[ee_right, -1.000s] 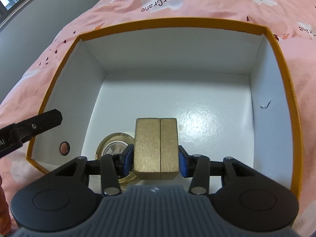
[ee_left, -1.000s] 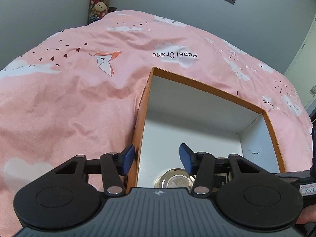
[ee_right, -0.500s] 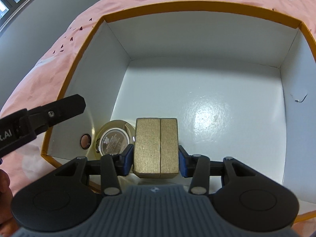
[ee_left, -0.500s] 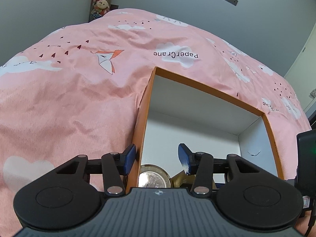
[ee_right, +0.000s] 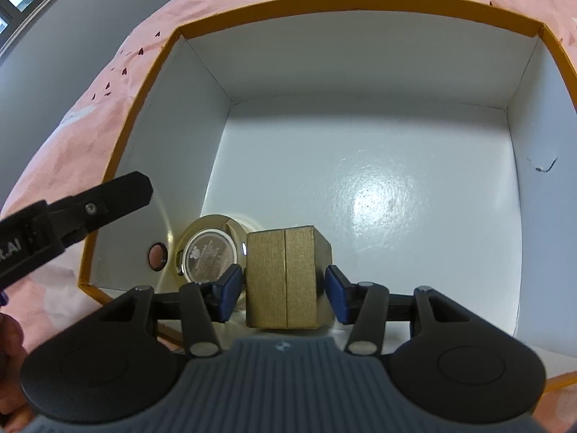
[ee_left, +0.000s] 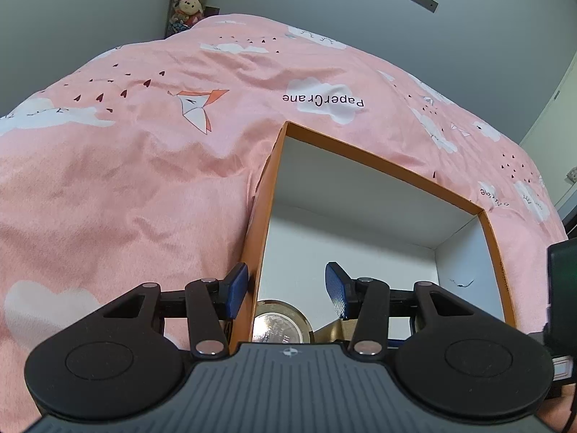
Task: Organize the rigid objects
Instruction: 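Open the left tool to release the watch while the right tool releases the gold box, then move both tools back to the pile of items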
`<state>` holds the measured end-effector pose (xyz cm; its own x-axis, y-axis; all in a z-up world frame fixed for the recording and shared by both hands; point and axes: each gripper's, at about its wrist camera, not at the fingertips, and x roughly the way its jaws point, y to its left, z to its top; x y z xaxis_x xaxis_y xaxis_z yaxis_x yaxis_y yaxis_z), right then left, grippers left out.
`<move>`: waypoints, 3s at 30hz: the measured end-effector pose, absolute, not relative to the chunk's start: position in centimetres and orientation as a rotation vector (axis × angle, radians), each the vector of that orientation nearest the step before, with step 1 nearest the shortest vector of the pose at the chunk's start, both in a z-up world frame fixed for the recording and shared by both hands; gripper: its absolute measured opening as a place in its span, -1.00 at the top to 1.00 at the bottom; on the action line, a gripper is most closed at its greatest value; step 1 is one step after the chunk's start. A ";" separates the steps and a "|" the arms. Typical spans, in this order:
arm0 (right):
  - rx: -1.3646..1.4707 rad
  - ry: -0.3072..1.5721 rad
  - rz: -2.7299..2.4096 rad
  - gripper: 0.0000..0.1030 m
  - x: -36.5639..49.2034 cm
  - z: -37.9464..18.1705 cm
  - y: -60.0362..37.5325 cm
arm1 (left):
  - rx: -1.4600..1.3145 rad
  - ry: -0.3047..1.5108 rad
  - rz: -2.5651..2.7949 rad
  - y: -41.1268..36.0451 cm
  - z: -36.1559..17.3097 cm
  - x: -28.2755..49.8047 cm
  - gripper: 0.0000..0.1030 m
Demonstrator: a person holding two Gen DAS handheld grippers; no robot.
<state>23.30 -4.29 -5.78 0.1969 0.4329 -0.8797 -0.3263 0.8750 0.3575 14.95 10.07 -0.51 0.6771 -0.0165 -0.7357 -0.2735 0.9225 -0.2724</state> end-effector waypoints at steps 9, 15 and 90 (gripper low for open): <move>0.018 1.110 0.502 -0.20 21.2 -2.5 -6.0 | -0.290 0.744 0.168 8.6 0.9 13.9 -0.05; 0.015 0.934 0.475 -0.24 18.2 0.8 -8.7 | -0.201 0.622 0.149 6.9 4.6 11.8 -0.22; -0.181 1.143 0.677 -0.19 13.5 -7.0 -5.8 | 0.019 1.244 -0.333 1.9 -6.0 7.4 -0.45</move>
<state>13.50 -5.78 -7.01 0.2423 0.4027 -0.8827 -0.5807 0.7890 0.2005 7.42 1.94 -5.95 0.2795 -0.2376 -0.9303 0.2586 0.9517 -0.1654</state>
